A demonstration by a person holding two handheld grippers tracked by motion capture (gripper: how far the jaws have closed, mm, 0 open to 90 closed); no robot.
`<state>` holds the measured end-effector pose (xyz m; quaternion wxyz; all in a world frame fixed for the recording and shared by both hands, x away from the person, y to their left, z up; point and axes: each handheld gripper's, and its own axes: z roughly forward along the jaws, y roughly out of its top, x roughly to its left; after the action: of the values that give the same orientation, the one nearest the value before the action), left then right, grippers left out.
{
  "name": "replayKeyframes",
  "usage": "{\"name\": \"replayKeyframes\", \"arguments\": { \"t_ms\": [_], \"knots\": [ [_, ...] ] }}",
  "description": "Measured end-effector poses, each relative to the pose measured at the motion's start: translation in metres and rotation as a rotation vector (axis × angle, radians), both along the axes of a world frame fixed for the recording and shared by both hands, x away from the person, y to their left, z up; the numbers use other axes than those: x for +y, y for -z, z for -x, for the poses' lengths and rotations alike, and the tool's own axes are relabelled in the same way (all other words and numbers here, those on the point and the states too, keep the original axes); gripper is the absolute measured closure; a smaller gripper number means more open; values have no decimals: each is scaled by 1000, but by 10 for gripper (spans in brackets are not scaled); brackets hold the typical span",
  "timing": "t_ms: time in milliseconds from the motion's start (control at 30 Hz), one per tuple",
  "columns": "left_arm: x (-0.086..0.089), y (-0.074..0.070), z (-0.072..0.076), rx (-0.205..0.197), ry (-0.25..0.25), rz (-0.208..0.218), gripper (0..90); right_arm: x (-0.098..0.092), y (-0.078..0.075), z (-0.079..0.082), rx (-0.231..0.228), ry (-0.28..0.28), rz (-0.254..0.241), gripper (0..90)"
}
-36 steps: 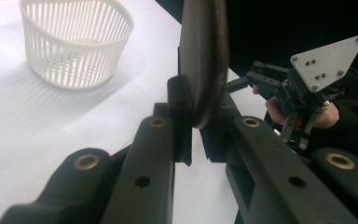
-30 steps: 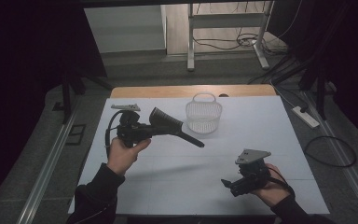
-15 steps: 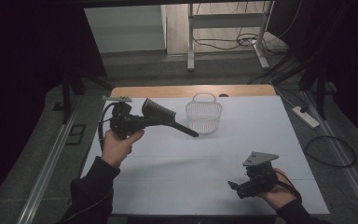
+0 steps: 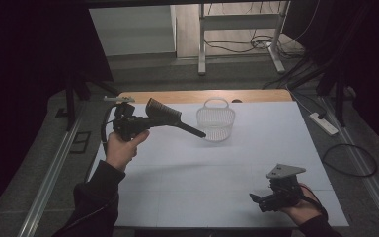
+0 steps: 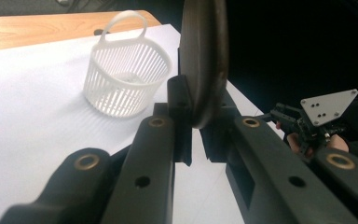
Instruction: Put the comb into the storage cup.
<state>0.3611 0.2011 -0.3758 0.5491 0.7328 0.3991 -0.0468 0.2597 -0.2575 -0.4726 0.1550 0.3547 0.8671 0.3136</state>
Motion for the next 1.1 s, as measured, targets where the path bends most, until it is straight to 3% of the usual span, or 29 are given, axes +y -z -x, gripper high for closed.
{"name": "replayKeyframes", "arguments": {
  "t_ms": [300,767,1100],
  "knots": [
    [-4,-2,-11,-3,-10,-6,828,-11,2,3,28,52,-12,0],
    [-25,-8,-34,-11,0,-39,828,-27,6,0,49,123,16,0],
    [-30,-9,-47,-3,-12,-39,828,-32,-2,0,9,159,28,0]
  ]
}}
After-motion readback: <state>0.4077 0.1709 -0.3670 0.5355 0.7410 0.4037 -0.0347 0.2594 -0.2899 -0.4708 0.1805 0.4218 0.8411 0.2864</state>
